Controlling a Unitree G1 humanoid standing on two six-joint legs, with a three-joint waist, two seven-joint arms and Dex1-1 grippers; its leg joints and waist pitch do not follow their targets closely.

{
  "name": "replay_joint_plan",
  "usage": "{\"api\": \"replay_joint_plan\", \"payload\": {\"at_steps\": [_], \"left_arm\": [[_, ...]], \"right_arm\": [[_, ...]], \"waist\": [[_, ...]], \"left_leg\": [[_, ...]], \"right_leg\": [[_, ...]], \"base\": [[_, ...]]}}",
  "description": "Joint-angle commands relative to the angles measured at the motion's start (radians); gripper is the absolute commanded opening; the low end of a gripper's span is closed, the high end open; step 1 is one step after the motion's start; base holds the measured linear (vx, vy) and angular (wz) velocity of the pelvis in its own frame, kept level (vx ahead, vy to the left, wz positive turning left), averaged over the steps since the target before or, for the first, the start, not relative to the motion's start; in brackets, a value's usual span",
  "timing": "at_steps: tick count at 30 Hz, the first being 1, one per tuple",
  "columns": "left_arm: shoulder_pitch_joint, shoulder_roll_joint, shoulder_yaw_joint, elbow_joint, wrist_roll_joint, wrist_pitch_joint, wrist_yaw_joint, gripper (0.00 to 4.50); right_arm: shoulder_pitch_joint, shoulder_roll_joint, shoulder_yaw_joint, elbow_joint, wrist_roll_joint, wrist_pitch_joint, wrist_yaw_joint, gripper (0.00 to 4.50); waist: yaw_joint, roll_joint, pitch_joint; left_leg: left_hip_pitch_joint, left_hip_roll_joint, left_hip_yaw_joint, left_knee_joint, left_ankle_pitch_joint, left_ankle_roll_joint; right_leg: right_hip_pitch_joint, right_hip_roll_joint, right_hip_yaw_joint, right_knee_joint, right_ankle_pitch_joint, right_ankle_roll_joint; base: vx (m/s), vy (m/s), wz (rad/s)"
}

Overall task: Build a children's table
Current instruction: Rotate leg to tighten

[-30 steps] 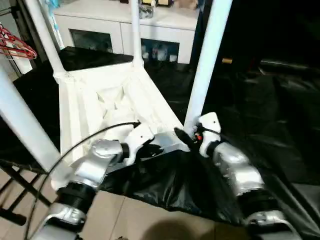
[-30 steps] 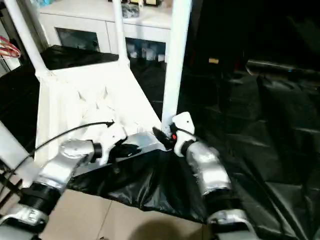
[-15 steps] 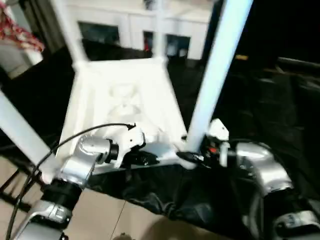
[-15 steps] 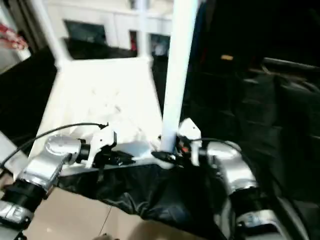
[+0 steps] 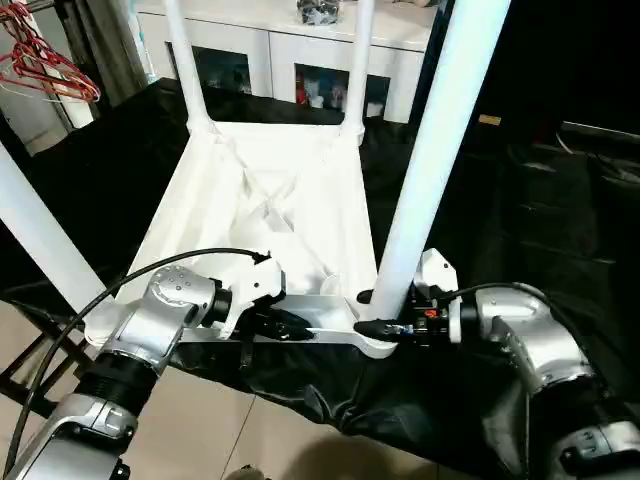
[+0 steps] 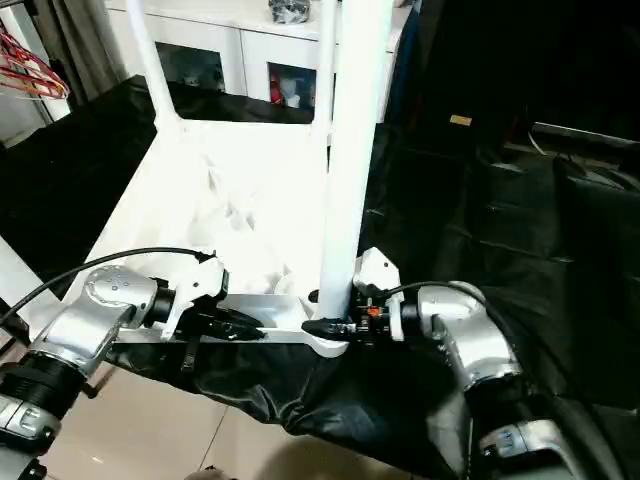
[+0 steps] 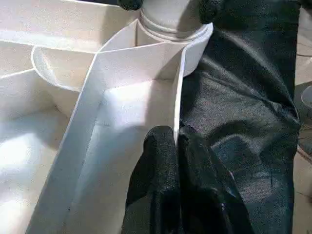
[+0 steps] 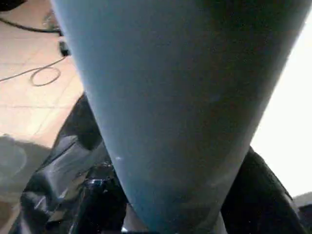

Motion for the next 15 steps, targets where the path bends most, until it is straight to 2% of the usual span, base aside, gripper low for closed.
{"api": "replay_joint_plan", "payload": {"at_steps": [1,2,3,5,8,9,10,11,12,13,14,15], "left_arm": [[-0.007,-0.051,0.051,-0.011,0.006,0.029,0.18,0.0],[0.003,-0.062,0.05,-0.026,0.01,0.04,0.204,0.0],[0.003,-0.062,0.05,-0.026,0.01,0.04,0.204,0.0],[0.015,-0.082,0.046,-0.044,0.019,0.053,0.251,0.0],[0.032,-0.118,0.04,-0.076,0.027,0.081,0.297,0.0],[0.043,-0.158,0.032,-0.1,0.029,0.107,0.334,0.0],[0.044,-0.164,0.029,-0.102,0.029,0.109,0.339,0.0],[0.046,-0.18,0.023,-0.107,0.031,0.113,0.35,0.0],[0.048,-0.193,0.017,-0.112,0.033,0.118,0.36,0.0],[0.049,-0.202,0.009,-0.116,0.032,0.122,0.36,0.0],[0.048,-0.207,0.003,-0.118,0.033,0.124,0.362,0.0],[0.042,-0.208,0.0,-0.114,0.034,0.122,0.364,0.0]], "right_arm": [[0.023,0.093,0.058,0.094,-0.049,0.009,-0.15,2.04],[0.015,0.121,0.041,0.122,-0.062,0.004,-0.232,2.03],[0.015,0.121,0.041,0.122,-0.062,0.004,-0.232,2.03],[0.007,0.165,0.016,0.154,-0.074,0.006,-0.347,1.99],[0.005,0.224,-0.005,0.164,-0.087,0.018,-0.462,1.97],[0.002,0.274,-0.017,0.183,-0.114,0.002,-0.574,1.97],[0.001,0.28,-0.017,0.186,-0.117,0.0,-0.585,1.96],[-0.001,0.295,-0.015,0.194,-0.125,-0.006,-0.612,1.96],[-0.004,0.309,-0.014,0.205,-0.134,-0.014,-0.634,1.96],[-0.002,0.318,-0.013,0.206,-0.135,-0.027,-0.64,1.96],[-0.001,0.322,-0.013,0.204,-0.136,-0.04,-0.649,1.96],[0.003,0.32,-0.016,0.19,-0.128,-0.046,-0.641,2.31]], "waist": [[-0.002,0.007,-0.04],[-0.013,0.007,-0.034],[-0.018,0.007,-0.03],[-0.03,0.007,-0.031],[-0.042,0.01,-0.03],[-0.045,0.008,-0.028],[-0.045,0.008,-0.028],[-0.049,0.003,-0.027],[-0.051,0.004,-0.026],[-0.05,-0.001,-0.027],[-0.049,0.004,-0.027],[-0.05,0.009,-0.027]], "left_leg": [[0.009,0.059,-0.03,-0.071,-0.212,0.024],[0.011,0.06,-0.034,-0.079,-0.263,-0.005],[0.008,0.057,-0.038,-0.083,-0.29,-0.015],[0.01,0.058,-0.045,-0.089,-0.322,-0.034],[0.016,0.057,-0.048,-0.092,-0.354,-0.037],[0.022,0.056,-0.047,-0.091,-0.363,-0.037],[0.022,0.056,-0.047,-0.091,-0.363,-0.037],[0.022,0.056,-0.047,-0.093,-0.364,-0.037],[0.026,0.053,-0.045,-0.091,-0.372,-0.034],[0.027,0.053,-0.045,-0.09,-0.368,-0.025],[0.028,0.053,-0.044,-0.09,-0.367,-0.023],[0.025,0.052,-0.043,-0.091,-0.361,-0.016]], "right_leg": [[0.037,-0.095,0.063,-0.081,-0.148,-0.198],[0.034,-0.101,0.064,-0.09,-0.242,-0.187],[0.037,-0.101,0.061,-0.096,-0.309,-0.172],[0.039,-0.103,0.061,-0.106,-0.407,-0.132],[0.033,-0.1,0.063,-0.115,-0.426,-0.115],[0.029,-0.101,0.067,-0.117,-0.419,-0.121],[0.029,-0.101,0.067,-0.117,-0.419,-0.121],[0.026,-0.1,0.067,-0.116,-0.424,-0.123],[0.023,-0.099,0.067,-0.12,-0.444,-0.116],[0.023,-0.1,0.068,-0.121,-0.449,-0.112],[0.021,-0.099,0.07,-0.122,-0.445,-0.111],[0.022,-0.096,0.071,-0.121,-0.419,-0.112]], "base": [[0.0,0.0,0.0],[0.0,0.0,0.0],[-0.052,-0.002,-0.08],[0.0,0.0,0.0],[0.0,0.0,0.0],[0.0,0.0,0.0],[0.0,0.0,0.0],[0.0,0.0,0.0],[0.0,0.0,0.0],[0.0,0.0,0.0],[0.0,0.0,0.0],[0.0,0.0,0.0]]}}
